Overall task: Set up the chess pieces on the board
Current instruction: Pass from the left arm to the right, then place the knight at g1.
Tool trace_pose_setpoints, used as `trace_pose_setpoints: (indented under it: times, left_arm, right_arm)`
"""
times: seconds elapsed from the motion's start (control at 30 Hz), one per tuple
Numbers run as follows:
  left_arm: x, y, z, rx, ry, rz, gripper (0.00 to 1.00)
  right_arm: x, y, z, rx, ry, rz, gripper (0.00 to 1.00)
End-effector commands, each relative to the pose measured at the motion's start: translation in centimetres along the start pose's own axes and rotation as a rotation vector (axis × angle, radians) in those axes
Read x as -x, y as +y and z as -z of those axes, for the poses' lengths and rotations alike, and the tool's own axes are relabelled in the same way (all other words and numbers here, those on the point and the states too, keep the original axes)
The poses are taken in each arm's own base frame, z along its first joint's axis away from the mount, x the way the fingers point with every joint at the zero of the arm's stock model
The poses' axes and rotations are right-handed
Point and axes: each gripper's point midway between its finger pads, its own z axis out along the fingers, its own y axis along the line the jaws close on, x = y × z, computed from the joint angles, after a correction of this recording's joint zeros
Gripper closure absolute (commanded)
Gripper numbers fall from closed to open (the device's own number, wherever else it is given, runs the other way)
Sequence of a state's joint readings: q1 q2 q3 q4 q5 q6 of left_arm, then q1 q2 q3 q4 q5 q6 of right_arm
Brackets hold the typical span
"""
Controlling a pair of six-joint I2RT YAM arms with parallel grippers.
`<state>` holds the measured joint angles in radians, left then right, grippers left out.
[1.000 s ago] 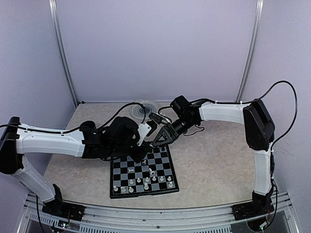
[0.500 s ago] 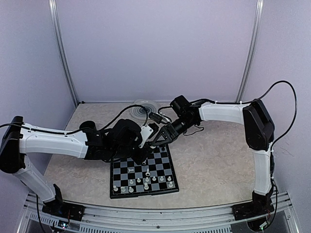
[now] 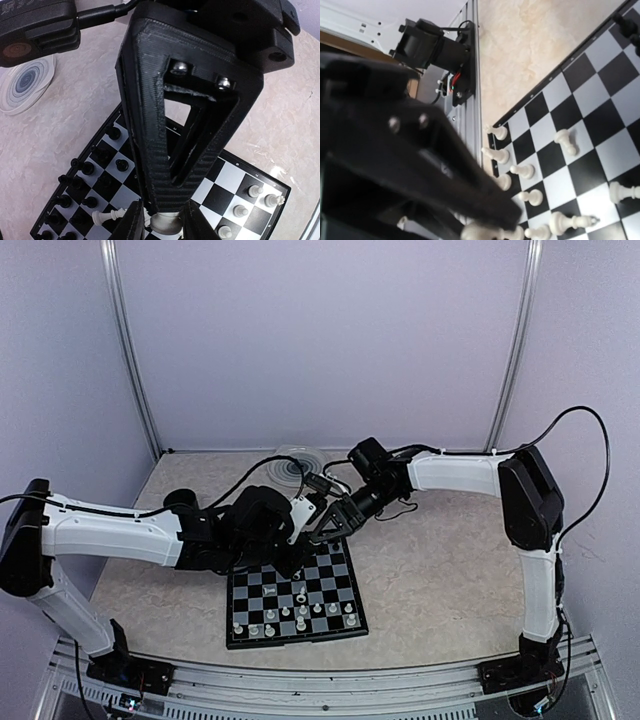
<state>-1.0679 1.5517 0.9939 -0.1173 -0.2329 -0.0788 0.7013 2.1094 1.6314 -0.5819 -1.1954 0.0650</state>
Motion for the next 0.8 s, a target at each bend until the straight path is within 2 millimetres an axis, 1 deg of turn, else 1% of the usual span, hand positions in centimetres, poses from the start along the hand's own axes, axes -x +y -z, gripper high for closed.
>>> trace_pose_setpoints:
  times: [0.0,0.03,0.13,0.17,0.2,0.23,0.27,0.33,0.37,0.4,0.47,0.5,0.57,0.67,0.7,0.77]
  left_arm:
    - [0.6,0.2,0.1,0.024,-0.01,-0.002,0.64]
    - [0.2,0.1,0.3,0.016,0.008,-0.017,0.62]
    - [-0.2,0.5,1.9,0.007,0.023,-0.065,0.55]
    - [0.2,1.0,3.1,0.007,0.007,-0.07,0.54]
    - [0.4,1.6,3.7,0.009,0.004,-0.064,0.53]
    - [0.9,2.3,4.6,0.007,-0.014,-0.048,0.52]
    - [1.7,3.2,5.8,0.012,-0.045,-0.027,0.52]
    - [2.4,5.5,7.3,0.042,-0.093,0.015,0.51]
    - [2.4,7.0,7.9,0.074,-0.117,0.044,0.5]
    - [2.8,8.8,9.2,0.117,-0.162,0.082,0.49]
    - [2.5,12.0,10.7,0.22,-0.215,0.14,0.46]
    - [2.4,13.2,11.8,0.267,-0.251,0.16,0.44]
    - [1.8,15.0,13.0,0.343,-0.297,0.189,0.39]
    - [1.9,16.5,14.5,0.423,-0.328,0.23,0.35]
    - [1.8,16.8,14.7,0.443,-0.323,0.238,0.35]
    - [1.5,17.3,14.7,0.473,-0.31,0.242,0.34]
  right_arm:
    - [0.5,0.5,0.1,-0.03,0.013,0.085,1.0]
    - [0.6,0.4,0.4,-0.066,0.023,0.105,1.0]
    - [1.2,0.1,1.6,-0.204,0.041,0.211,1.0]
    - [1.3,0.1,1.9,-0.241,0.046,0.24,1.0]
    - [1.2,0.1,2.3,-0.277,0.053,0.267,1.0]
    - [1.2,0.0,2.6,-0.307,0.063,0.297,1.0]
    - [1.0,0.0,2.8,-0.338,0.079,0.32,1.0]
    - [0.7,-0.2,3.3,-0.409,0.114,0.362,1.0]
    - [0.5,-0.1,3.4,-0.435,0.131,0.385,1.0]
    - [0.3,0.1,3.4,-0.452,0.147,0.408,1.0]
    - [-0.1,0.5,3.5,-0.514,0.192,0.465,1.0]
    - [-0.4,0.7,3.2,-0.539,0.221,0.496,1.0]
    - [-1.2,1.2,2.6,-0.593,0.287,0.566,1.0]
    - [-3.2,1.3,1.0,-0.664,0.416,0.673,1.0]
    - [-4.2,1.5,-0.1,-0.676,0.467,0.713,1.0]
    - [-6.0,1.2,-1.3,-0.701,0.55,0.761,1.0]
